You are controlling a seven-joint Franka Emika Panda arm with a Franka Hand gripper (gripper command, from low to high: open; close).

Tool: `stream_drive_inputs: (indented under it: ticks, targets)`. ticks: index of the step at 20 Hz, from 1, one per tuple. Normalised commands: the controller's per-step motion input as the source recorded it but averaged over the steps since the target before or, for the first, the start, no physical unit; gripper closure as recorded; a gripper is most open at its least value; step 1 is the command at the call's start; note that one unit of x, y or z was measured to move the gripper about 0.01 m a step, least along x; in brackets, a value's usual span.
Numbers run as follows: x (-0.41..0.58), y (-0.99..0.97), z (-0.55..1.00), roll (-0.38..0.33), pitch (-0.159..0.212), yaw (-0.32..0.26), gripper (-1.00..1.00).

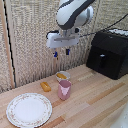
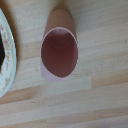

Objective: Kindly move the gripper close to the hot dog bowl. Grip the bowl lightly with the gripper, taking care not to crush the hot dogs. Elevate the bowl a little, ensuring it remains flat to stop hot dogs from tumbling. Transport the gripper and bowl to the white plate, then lower it down cautiously. Relinquish the gripper, letting the bowl rest on the plate.

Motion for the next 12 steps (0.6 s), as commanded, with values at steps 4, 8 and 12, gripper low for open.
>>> stream_drive_inputs:
  ticks: [4,8,12]
  targets:
    - [0.493,-0.43,0.0,0.023,0.094,-0.167,-1.0]
    - [0.361,-0.5,-0.01,0.027,0.112,-0.184,-1.0]
    - [0.312,-0.53,-0.02,0.027,0.124,-0.174,-1.0]
